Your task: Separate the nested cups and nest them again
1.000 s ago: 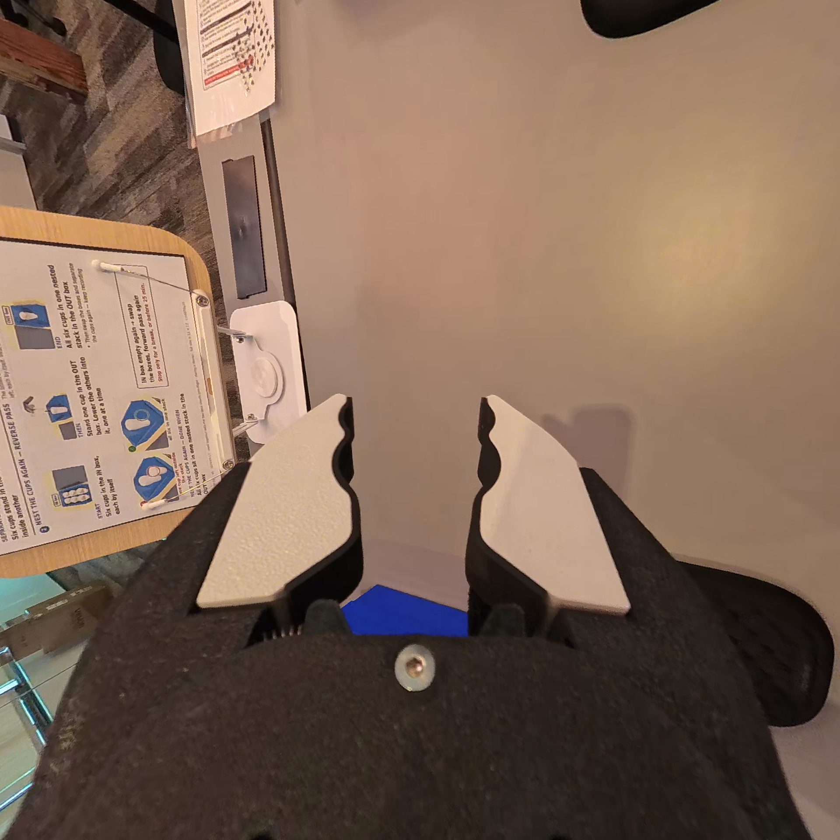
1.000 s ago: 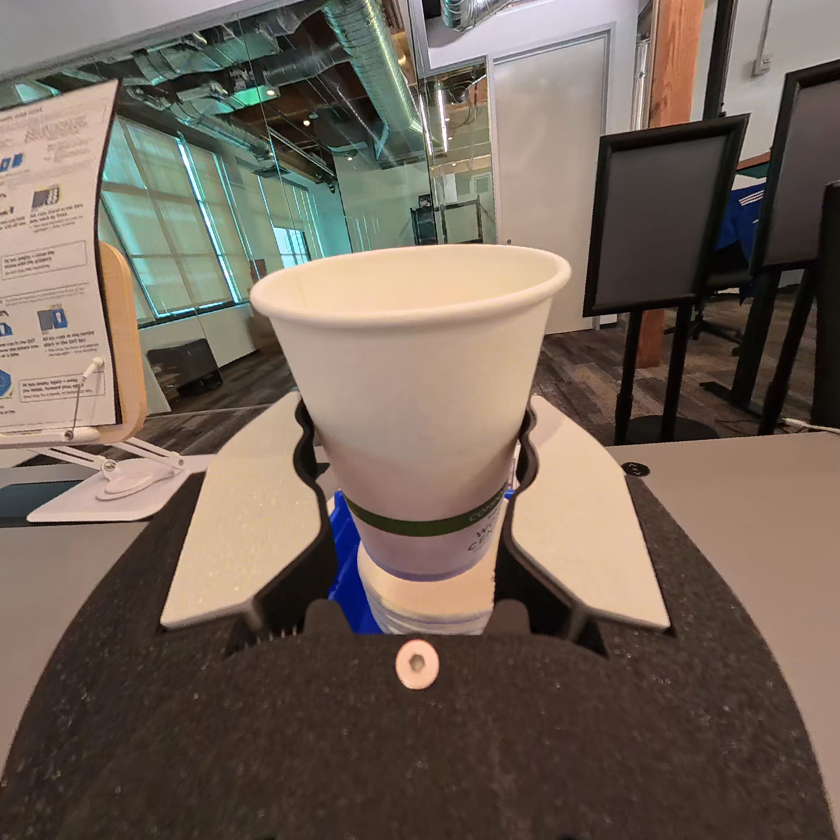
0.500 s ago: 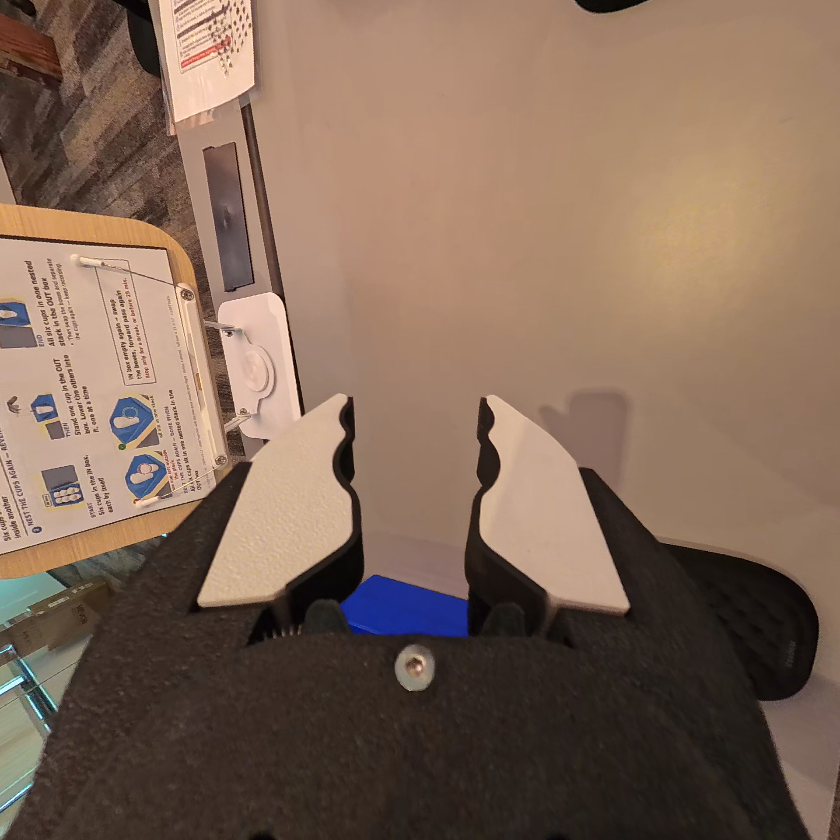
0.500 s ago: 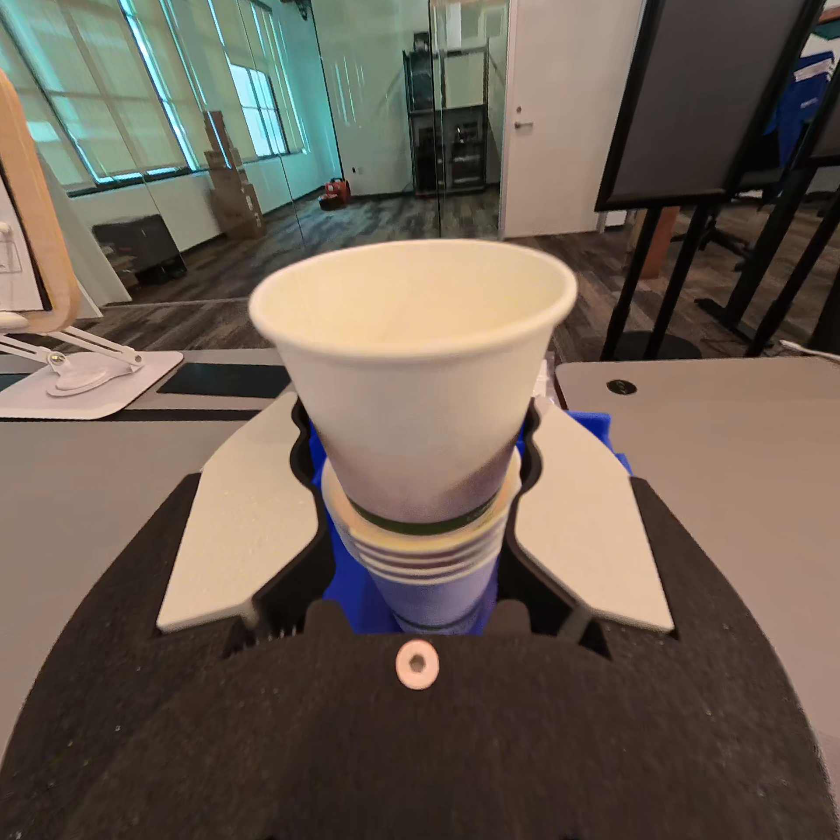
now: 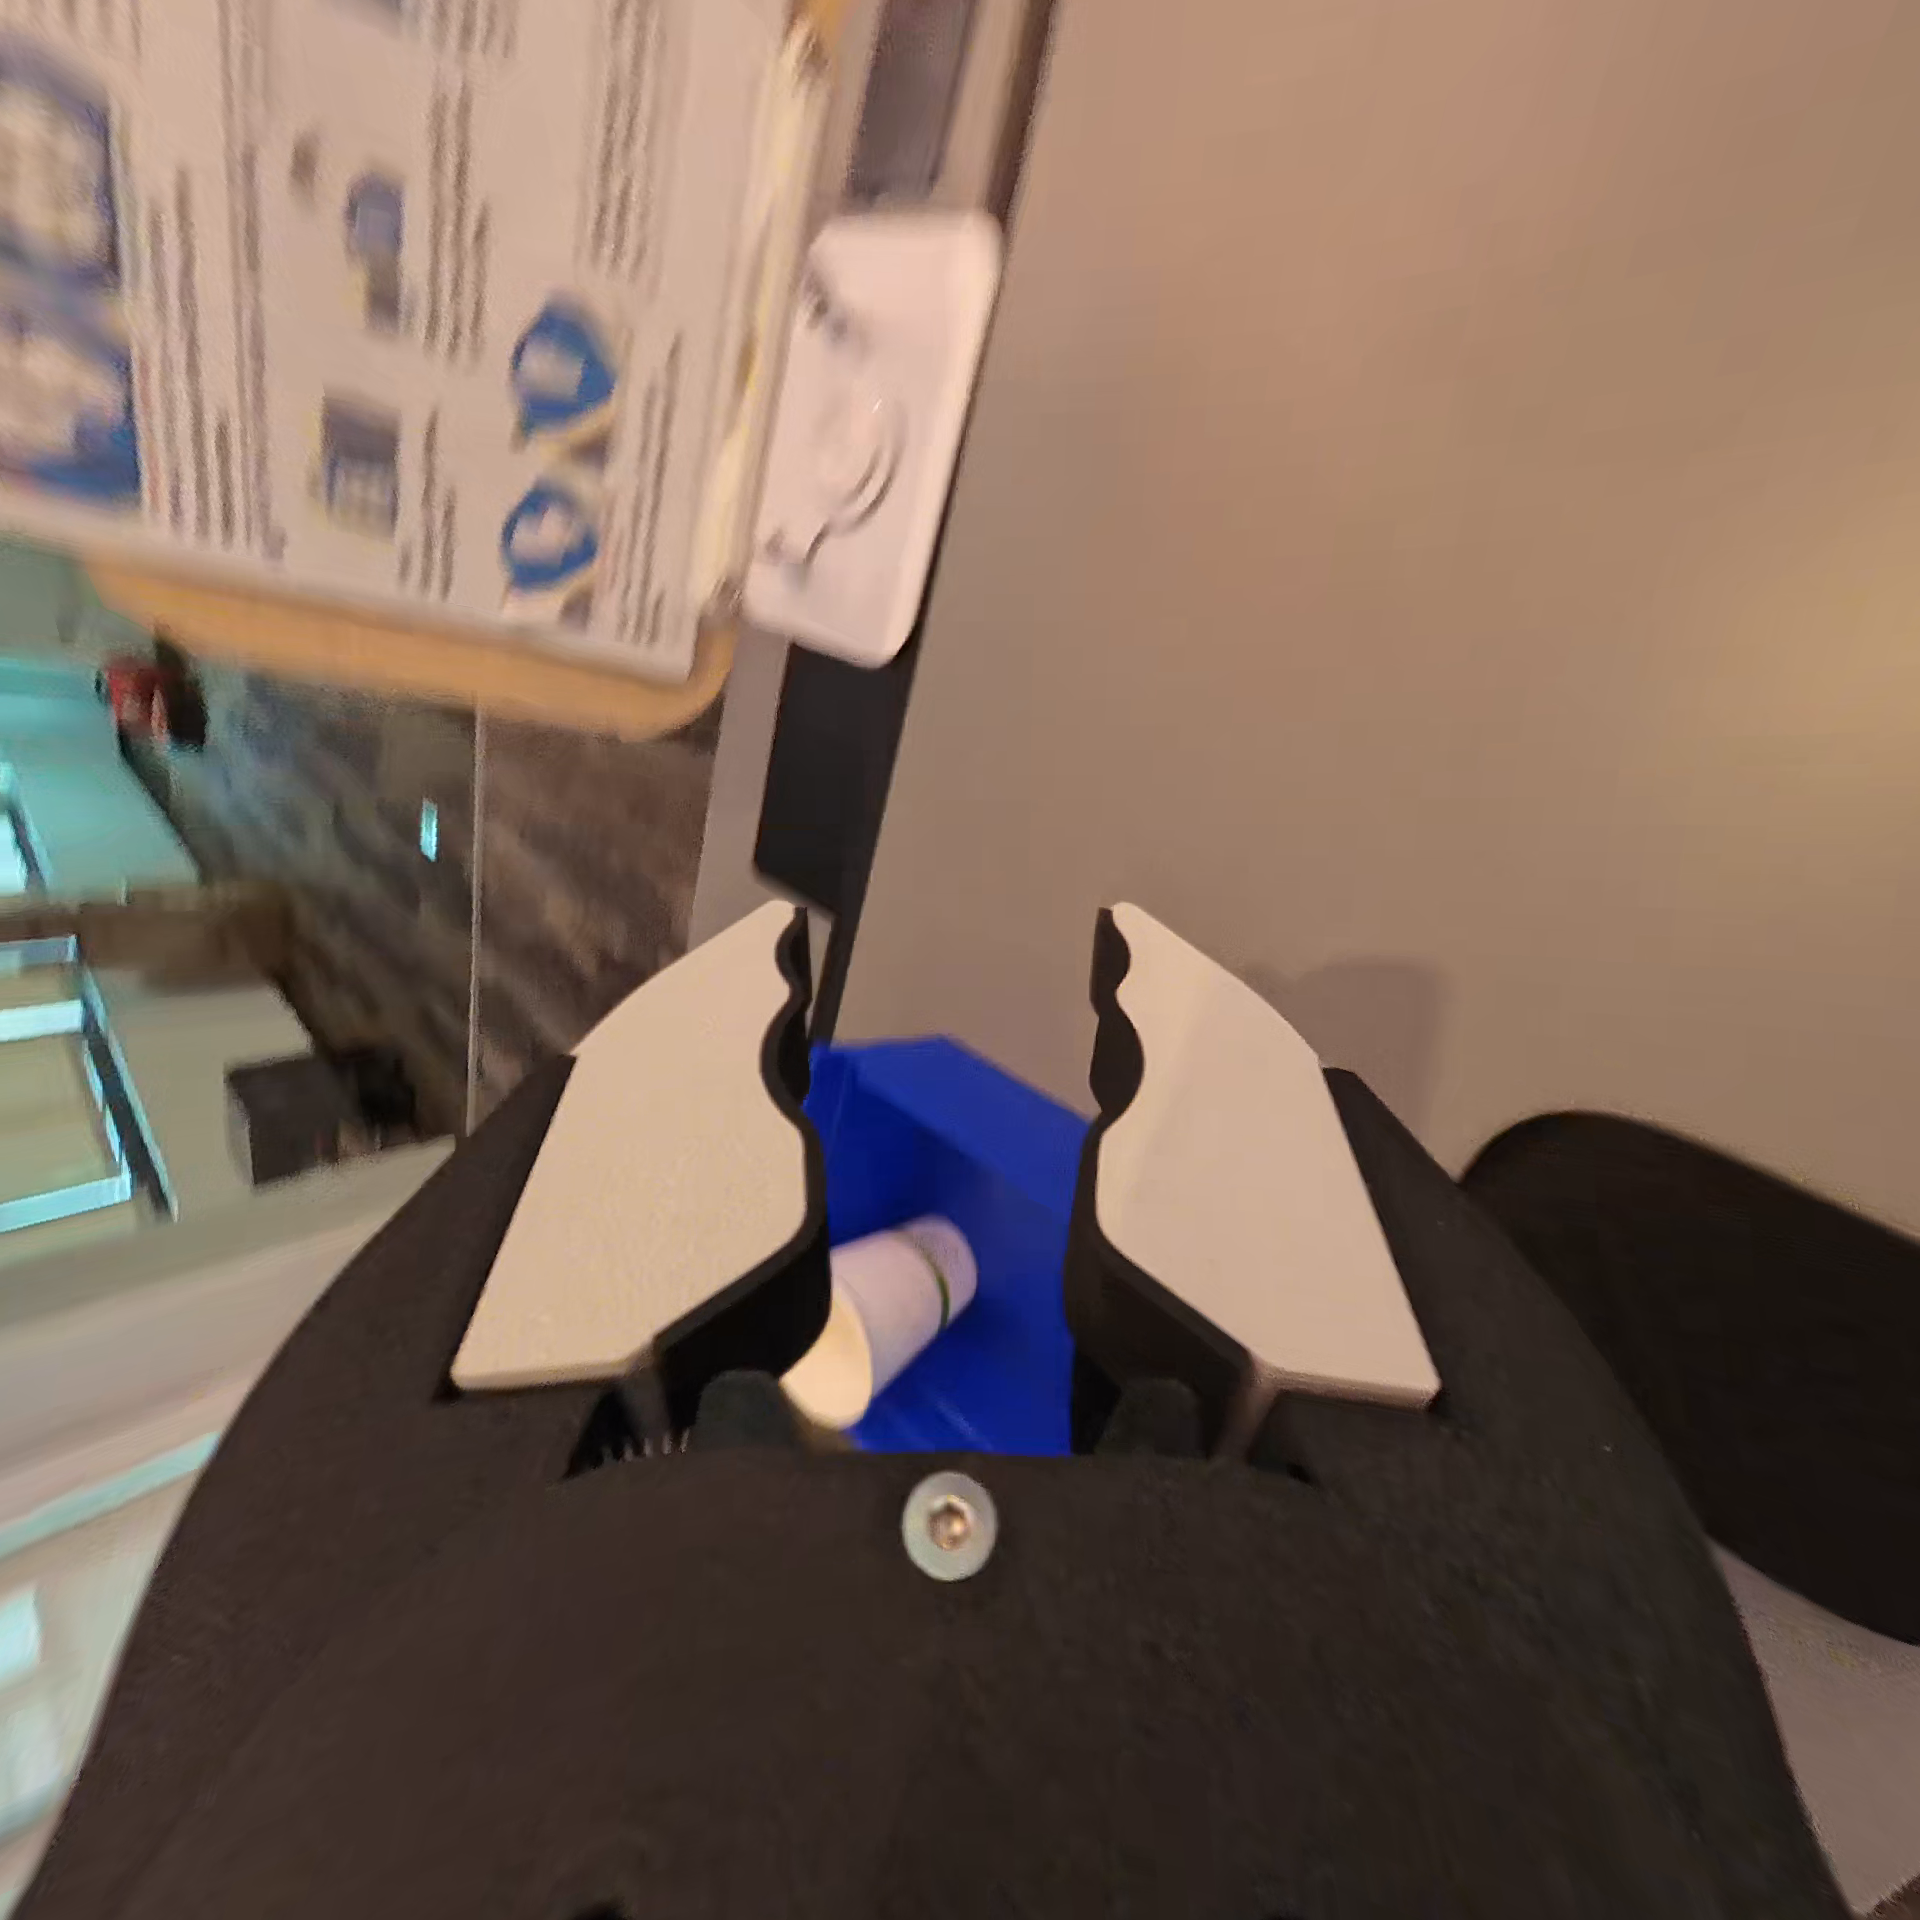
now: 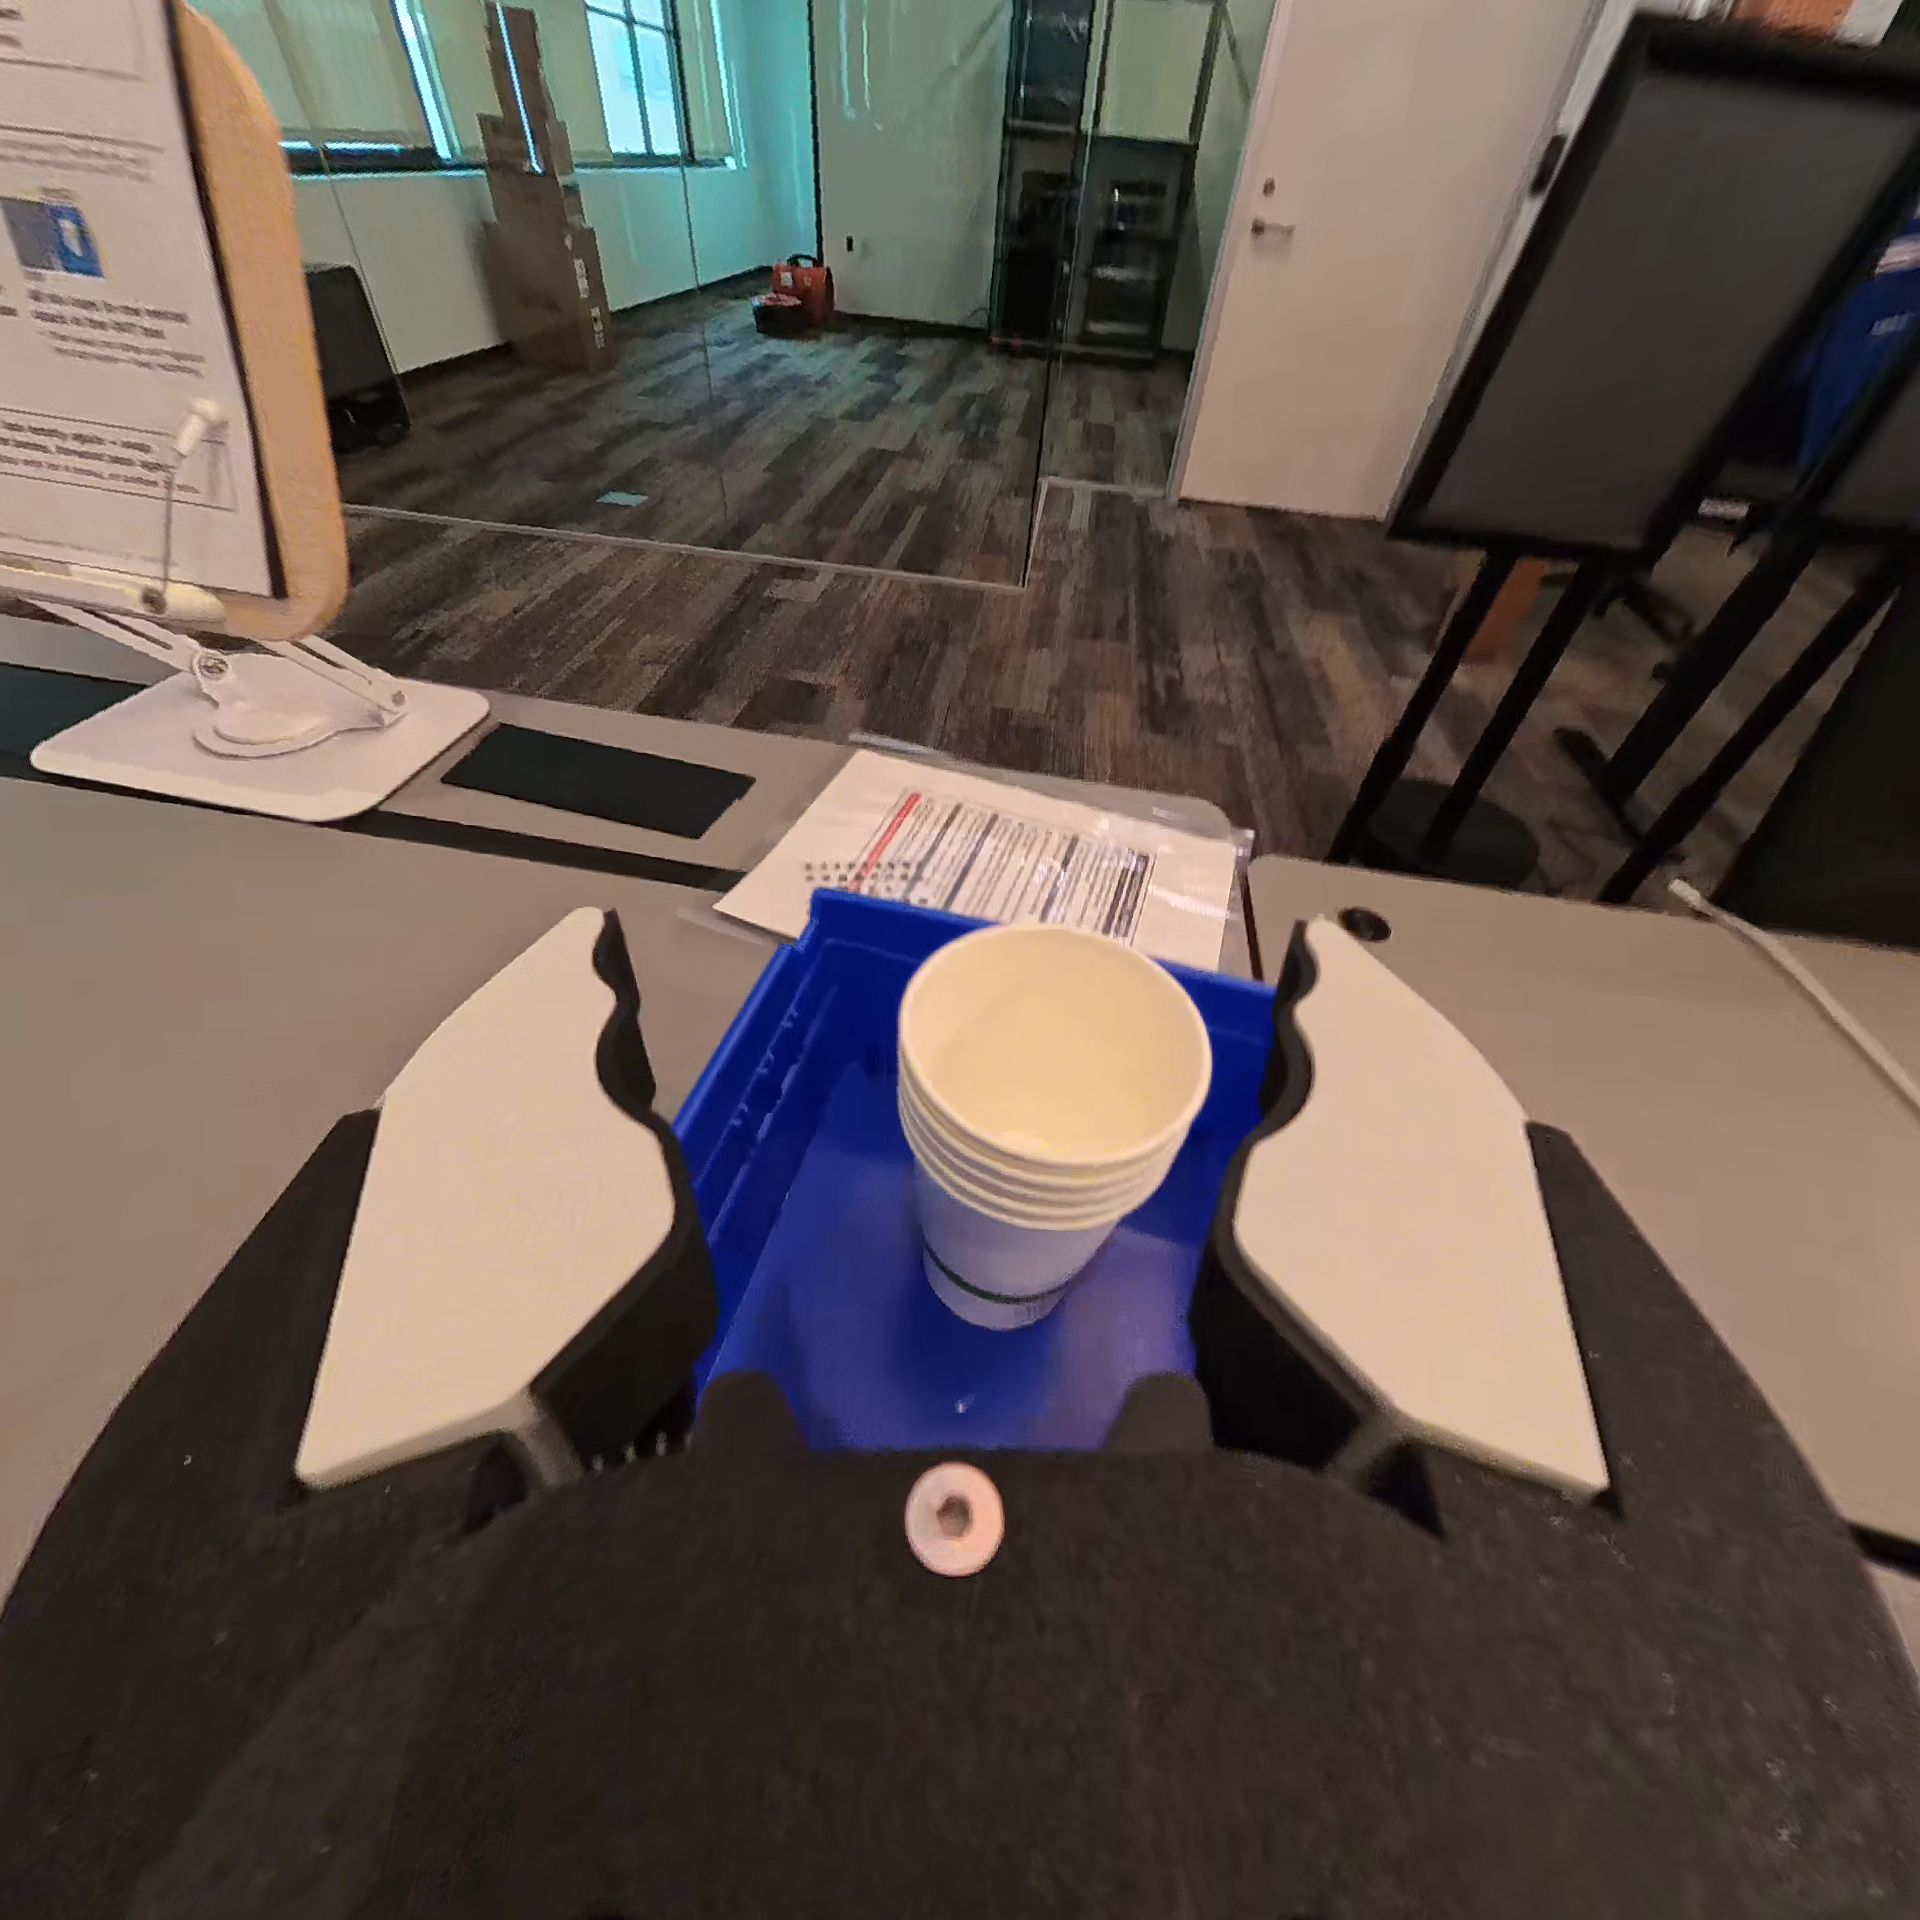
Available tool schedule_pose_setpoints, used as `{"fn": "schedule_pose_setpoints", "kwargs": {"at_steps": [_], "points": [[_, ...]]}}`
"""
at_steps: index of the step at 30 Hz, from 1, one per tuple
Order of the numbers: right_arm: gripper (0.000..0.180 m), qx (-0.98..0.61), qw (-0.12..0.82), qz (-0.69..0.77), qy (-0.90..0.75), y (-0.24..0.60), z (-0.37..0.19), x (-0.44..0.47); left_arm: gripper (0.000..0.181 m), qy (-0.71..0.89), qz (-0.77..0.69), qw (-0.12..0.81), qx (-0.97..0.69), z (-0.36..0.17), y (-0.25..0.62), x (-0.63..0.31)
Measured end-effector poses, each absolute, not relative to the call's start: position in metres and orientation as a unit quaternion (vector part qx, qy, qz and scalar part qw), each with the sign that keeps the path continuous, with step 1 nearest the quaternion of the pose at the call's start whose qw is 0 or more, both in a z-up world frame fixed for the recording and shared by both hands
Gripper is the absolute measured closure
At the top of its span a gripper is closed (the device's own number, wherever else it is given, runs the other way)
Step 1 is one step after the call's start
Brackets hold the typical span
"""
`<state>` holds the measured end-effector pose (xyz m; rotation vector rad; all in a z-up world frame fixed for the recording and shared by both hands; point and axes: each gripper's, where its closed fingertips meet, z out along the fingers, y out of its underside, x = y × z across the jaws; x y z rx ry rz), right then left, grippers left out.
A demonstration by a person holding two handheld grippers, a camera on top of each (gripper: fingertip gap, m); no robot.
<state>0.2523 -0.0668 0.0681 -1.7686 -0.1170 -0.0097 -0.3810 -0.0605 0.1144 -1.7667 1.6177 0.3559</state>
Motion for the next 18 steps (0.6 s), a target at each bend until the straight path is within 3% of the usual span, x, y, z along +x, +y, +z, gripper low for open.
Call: {"fn": "schedule_pose_setpoints", "kwargs": {"at_steps": [3,9,18], "points": [[0.068,-0.755,0.65,-0.018,-0.081,-0.066,0.087,0.235,0.13,0.548,0.202,0.333,-0.74,0.106,-0.017,-0.465],[0.074,-0.735,0.659,-0.051,-0.149,-0.059,0.103,0.2,0.132,0.457,0.264,0.235,-0.816,0.026,0.027,-0.6],[0.08,-0.657,0.725,0.07,-0.193,-0.067,0.146,0.144,0.132,0.382,0.274,0.154,-0.869,-0.045,0.059,-0.681]]}}
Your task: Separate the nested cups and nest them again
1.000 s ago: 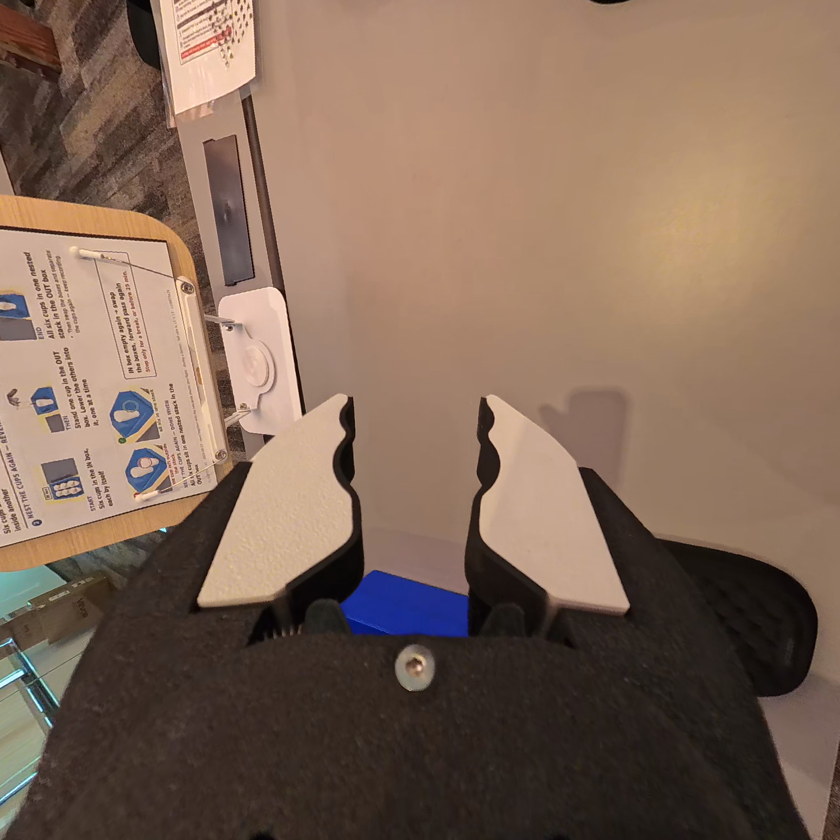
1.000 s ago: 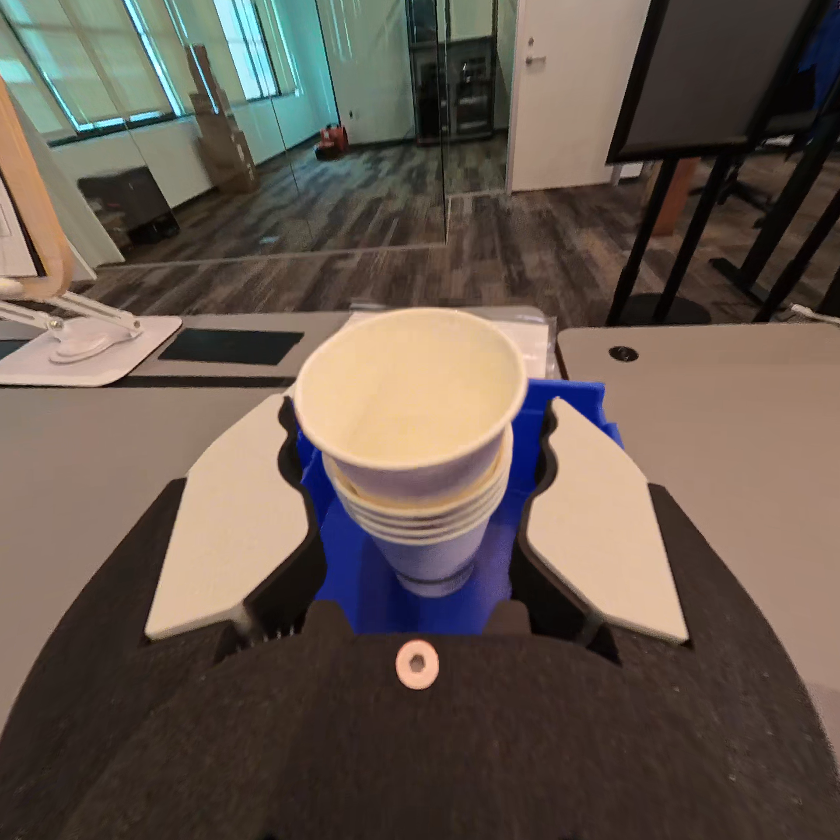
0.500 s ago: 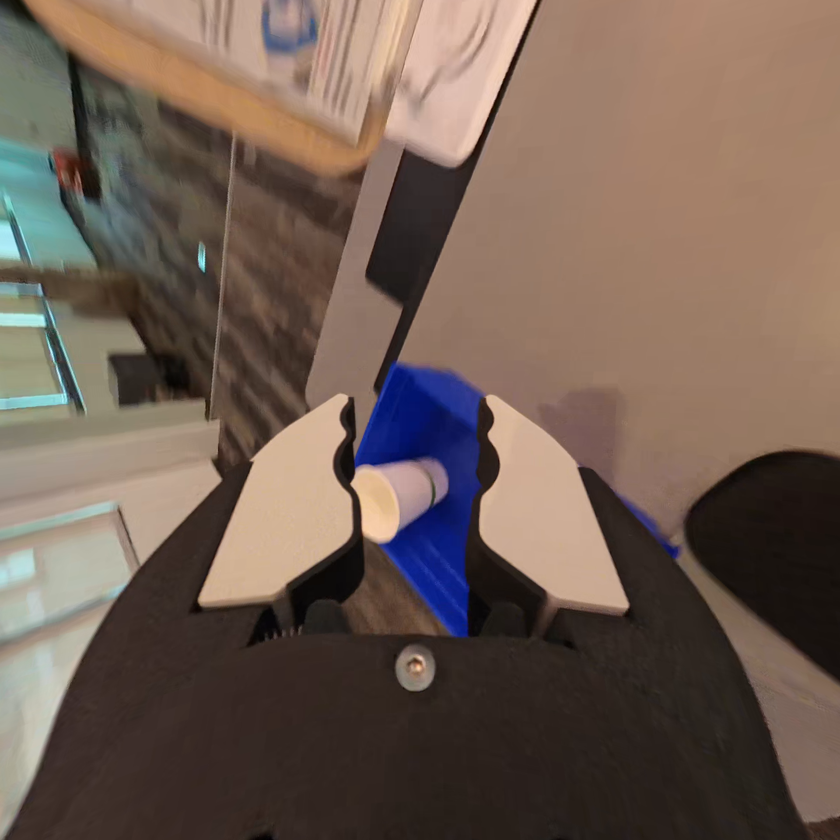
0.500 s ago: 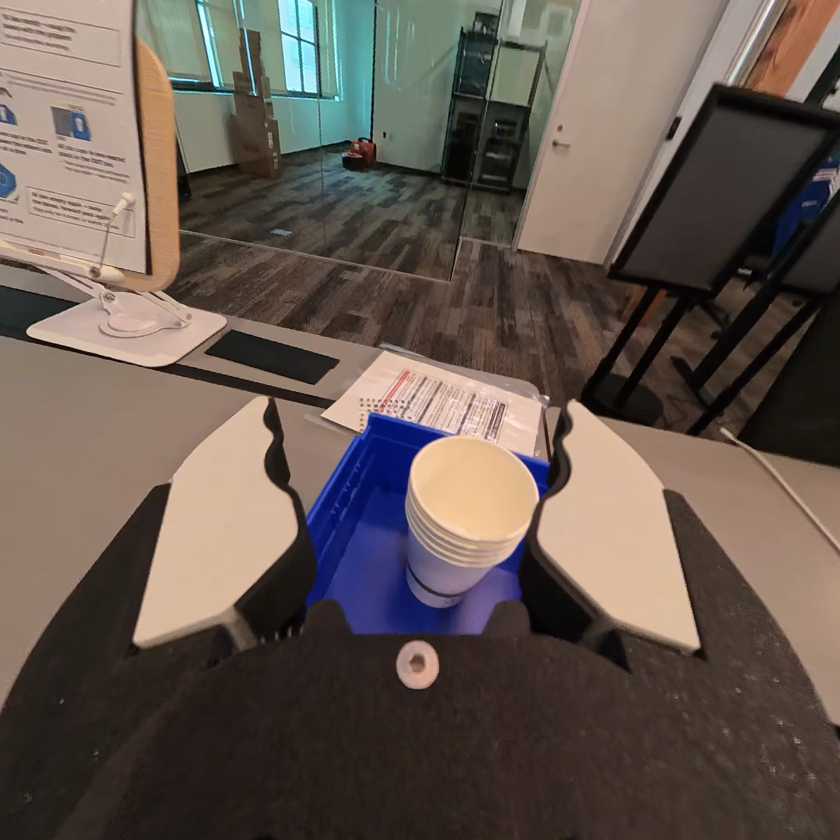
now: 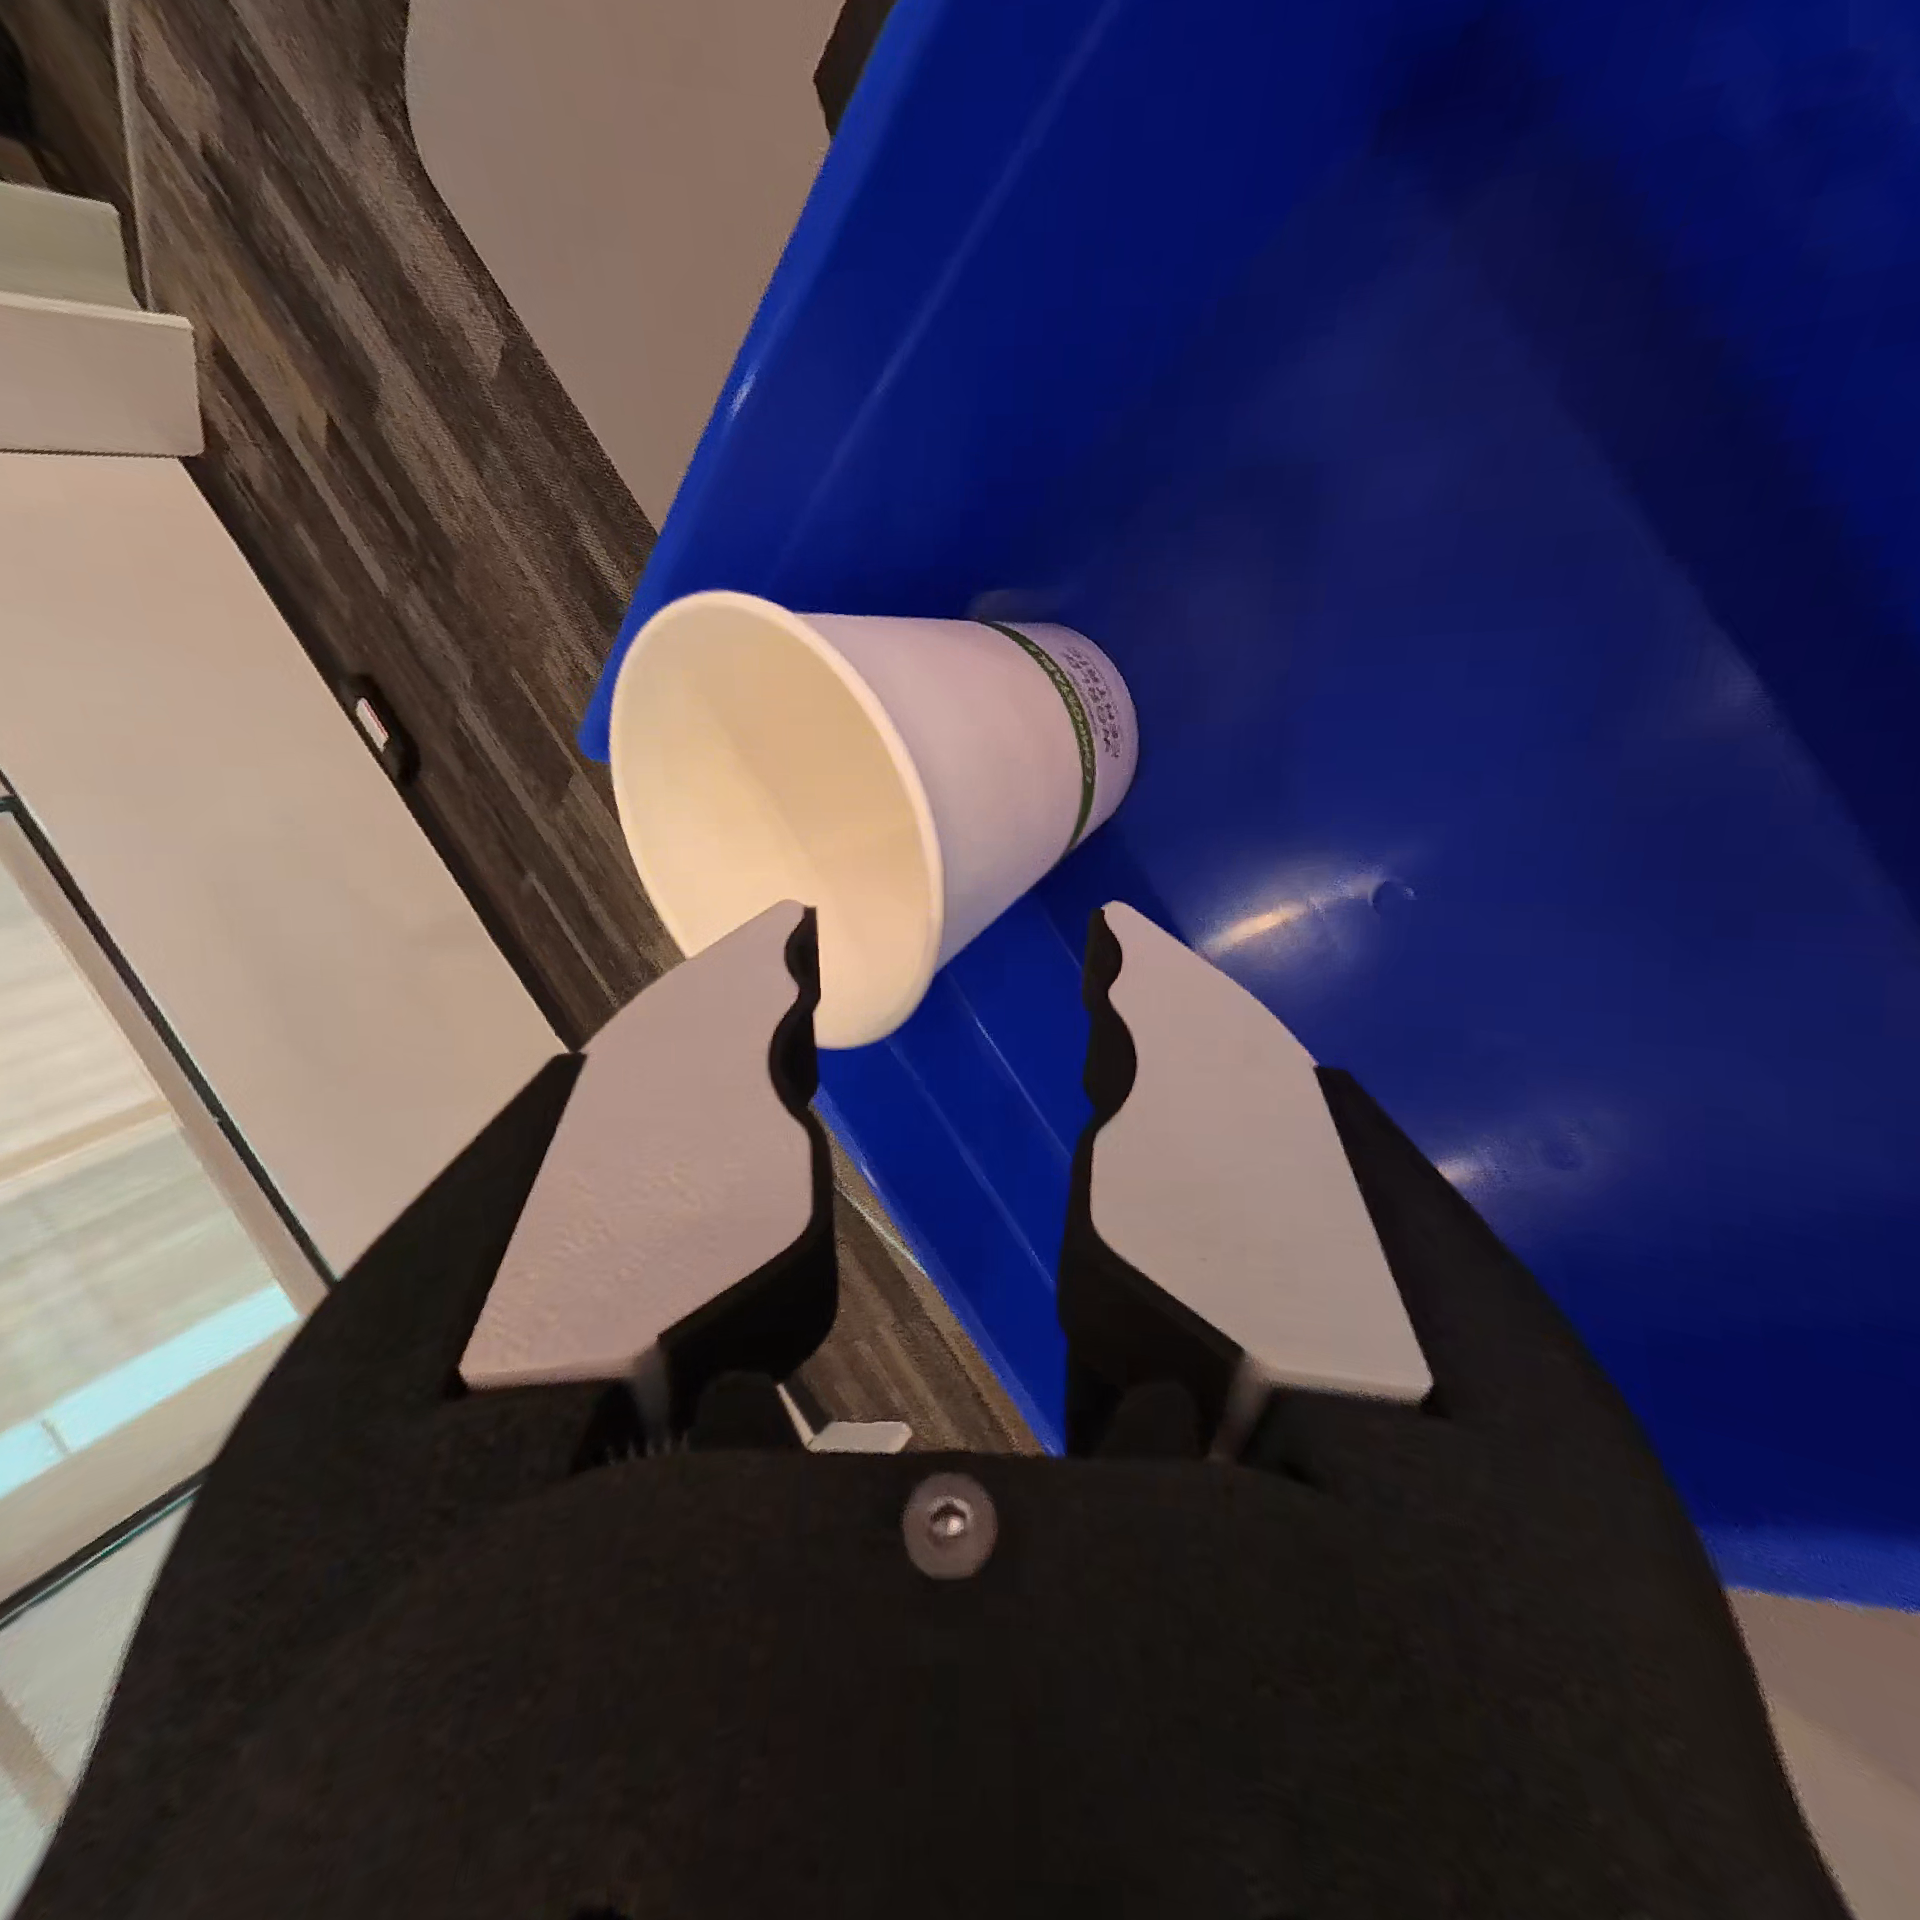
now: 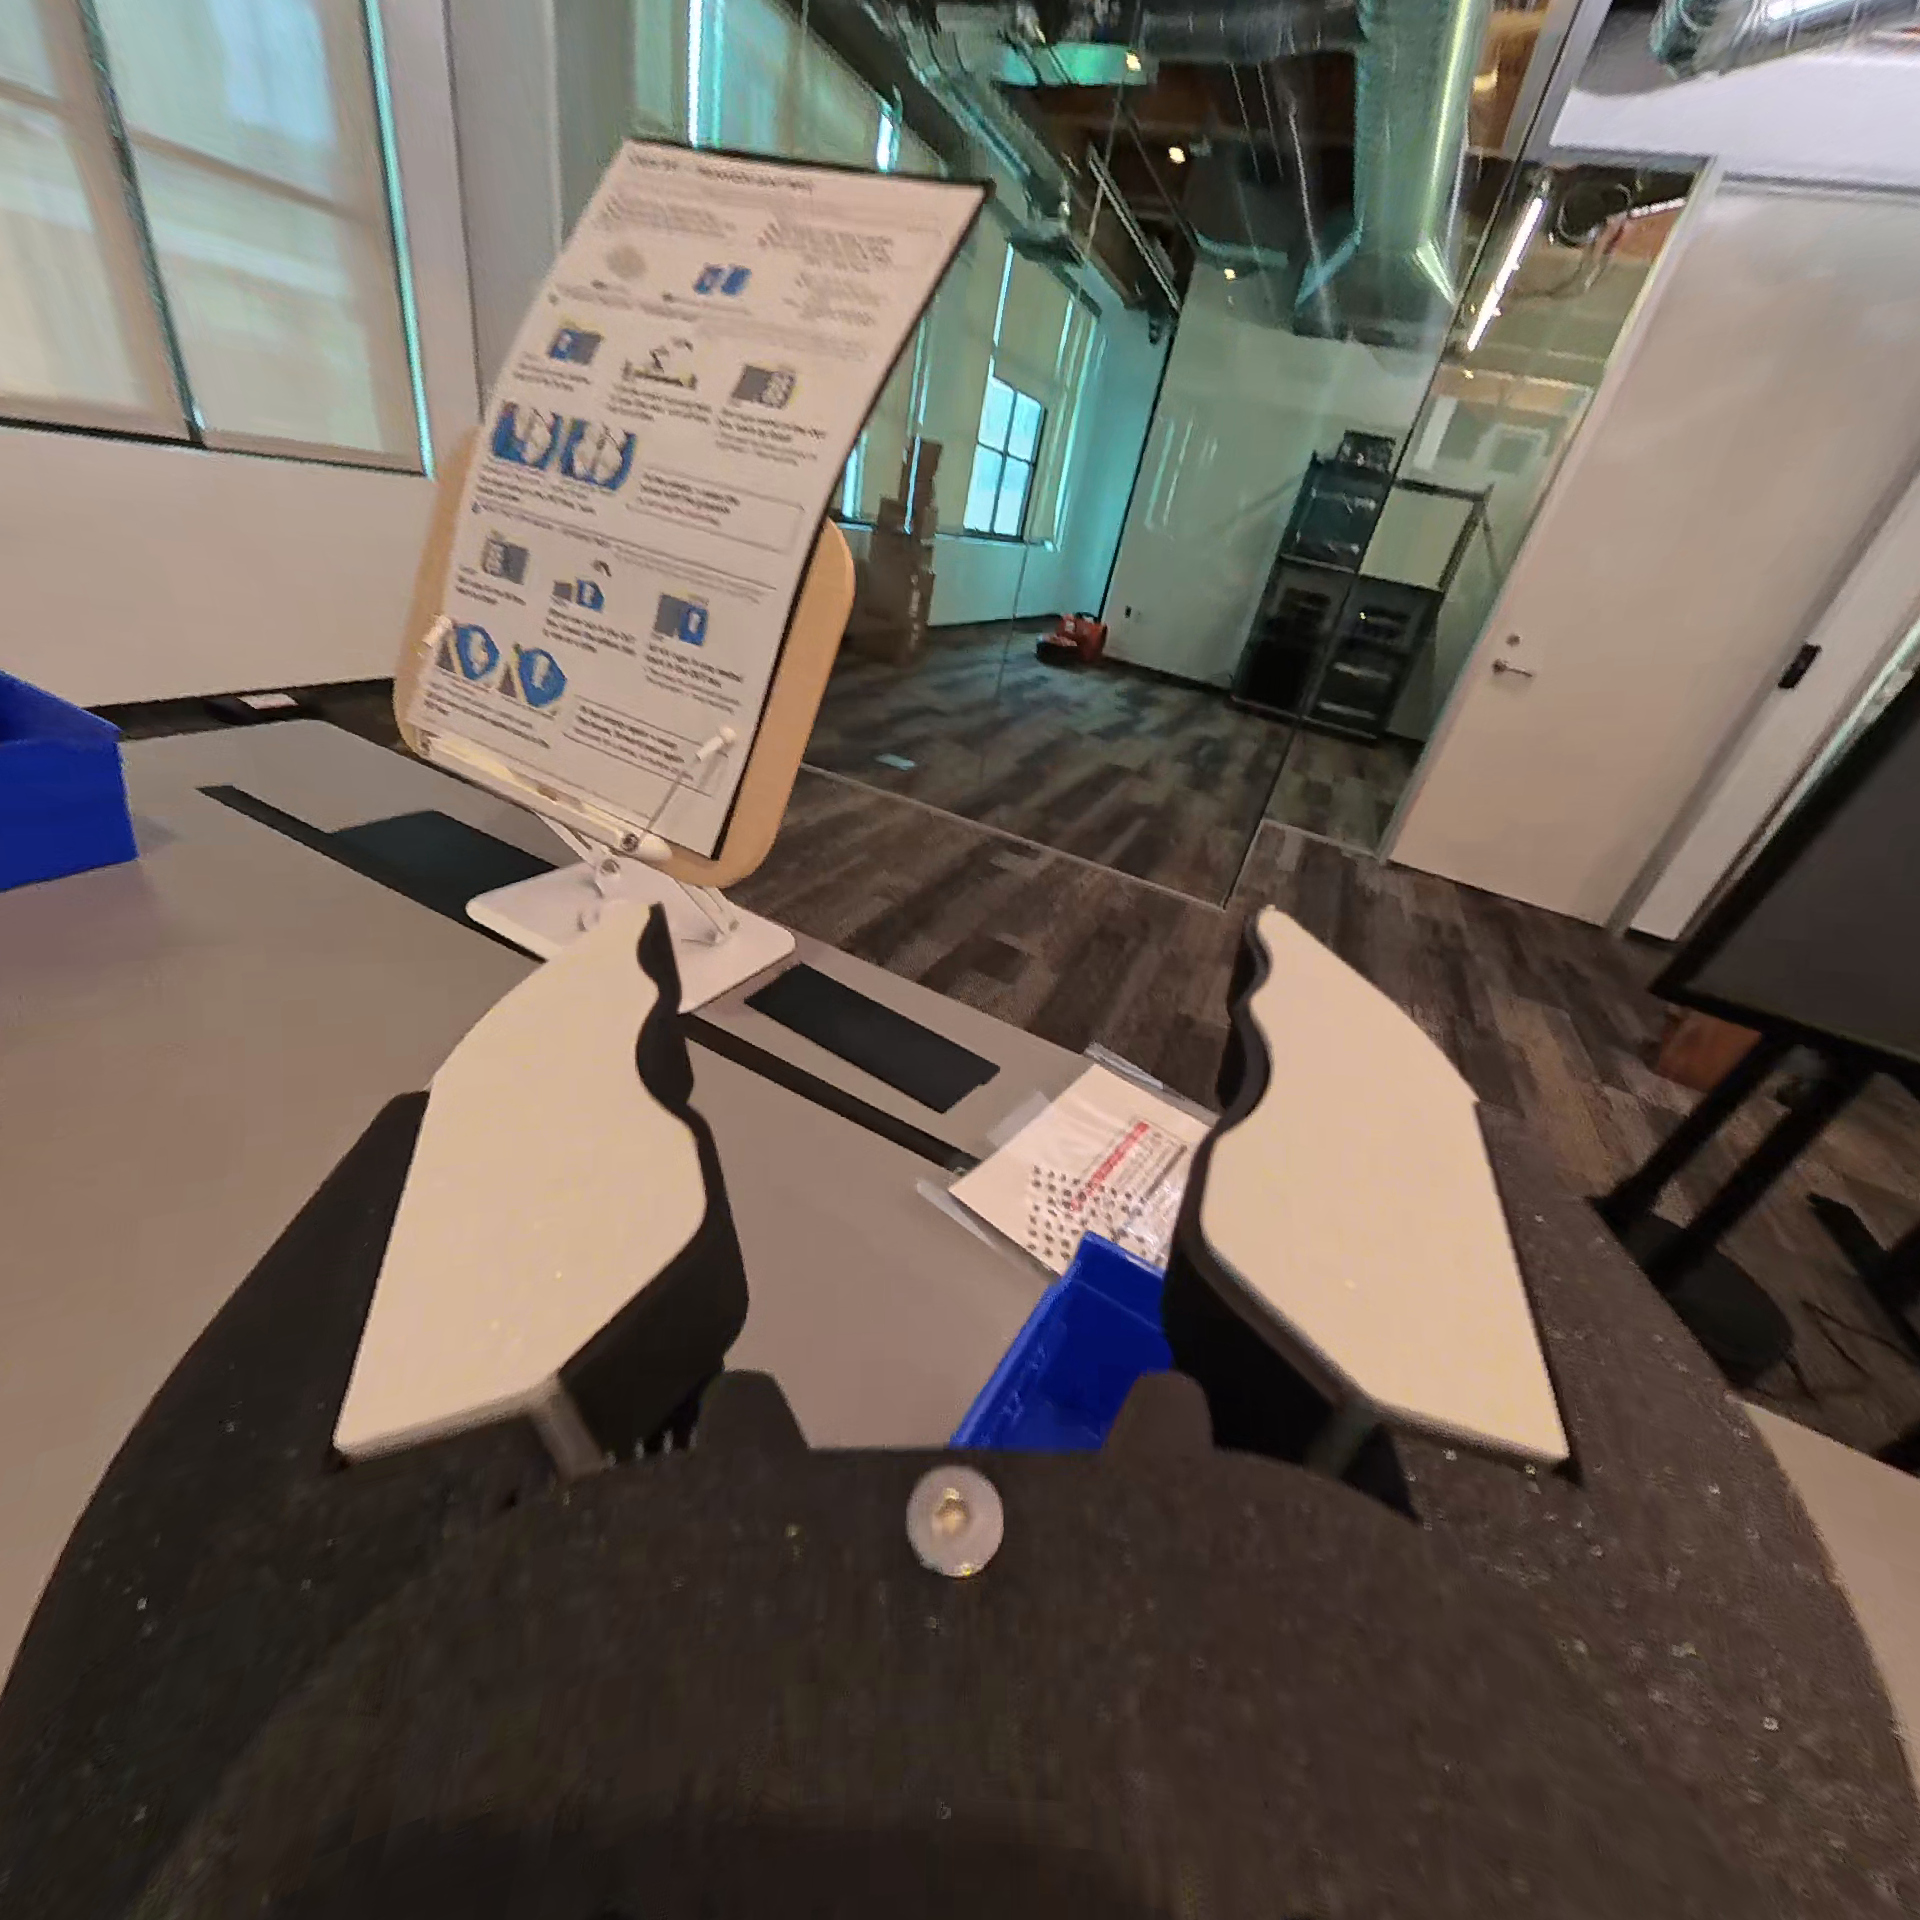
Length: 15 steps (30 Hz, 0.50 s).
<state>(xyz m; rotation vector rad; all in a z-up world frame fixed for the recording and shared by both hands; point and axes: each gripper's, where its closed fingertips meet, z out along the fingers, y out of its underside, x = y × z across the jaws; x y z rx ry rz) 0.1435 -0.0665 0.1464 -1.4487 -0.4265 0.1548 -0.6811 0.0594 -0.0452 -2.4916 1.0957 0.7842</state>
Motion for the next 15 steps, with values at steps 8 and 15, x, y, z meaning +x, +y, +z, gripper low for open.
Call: {"fn": "schedule_pose_setpoints", "kwargs": {"at_steps": [8,15], "points": [[0.082,-0.653,0.722,0.102,-0.205,-0.062,0.145,0.131,0.175,0.402,0.253,0.124,-0.871,-0.075,0.06,-0.68],[0.083,-0.668,0.703,0.106,-0.22,-0.055,0.136,0.119,0.181,0.445,0.252,0.128,-0.85,-0.028,0.037,-0.657]]}}
